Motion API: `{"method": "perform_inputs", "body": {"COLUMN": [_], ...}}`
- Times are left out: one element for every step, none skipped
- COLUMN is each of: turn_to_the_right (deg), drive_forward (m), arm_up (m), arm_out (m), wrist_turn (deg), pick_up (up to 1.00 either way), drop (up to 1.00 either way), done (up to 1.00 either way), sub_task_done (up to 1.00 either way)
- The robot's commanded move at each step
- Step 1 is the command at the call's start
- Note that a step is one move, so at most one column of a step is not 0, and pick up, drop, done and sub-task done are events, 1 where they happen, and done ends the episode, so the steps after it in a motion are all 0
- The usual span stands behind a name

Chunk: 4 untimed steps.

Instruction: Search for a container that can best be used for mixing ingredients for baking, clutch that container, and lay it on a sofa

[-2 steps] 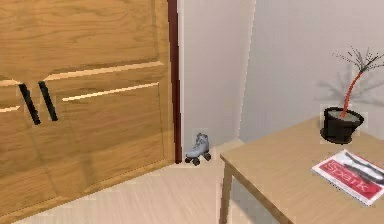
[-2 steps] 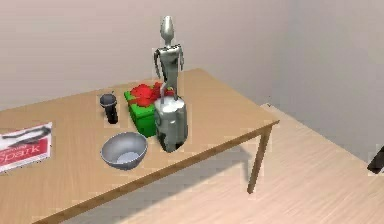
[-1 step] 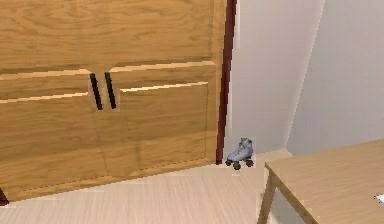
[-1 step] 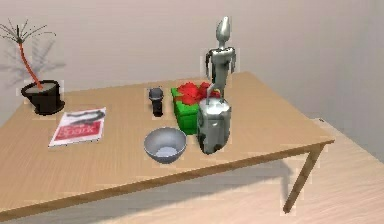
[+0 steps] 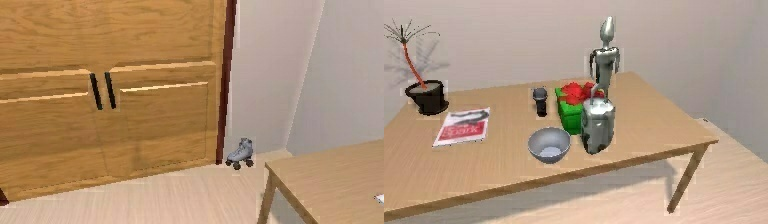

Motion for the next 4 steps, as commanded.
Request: {"method": "perform_inputs", "body": {"turn_to_the_right": [0.0, 0.0, 0.0, 0.0], "drive_forward": [0.0, 0.0, 0.0, 0.0], "arm_up": [0.38, 0.0, 0.0, 0.0], "arm_out": [0.0, 0.28, 0.0, 0.0], "wrist_turn": [0.0, 0.0, 45.0, 45.0], "pick_up": [0.0, 0.0, 0.0, 0.0], "drop": [0.0, 0.0, 0.0, 0.0], "done": [0.0, 0.0, 0.0, 0.0], "sub_task_done": [0.0, 0.0, 0.0, 0.0]}}
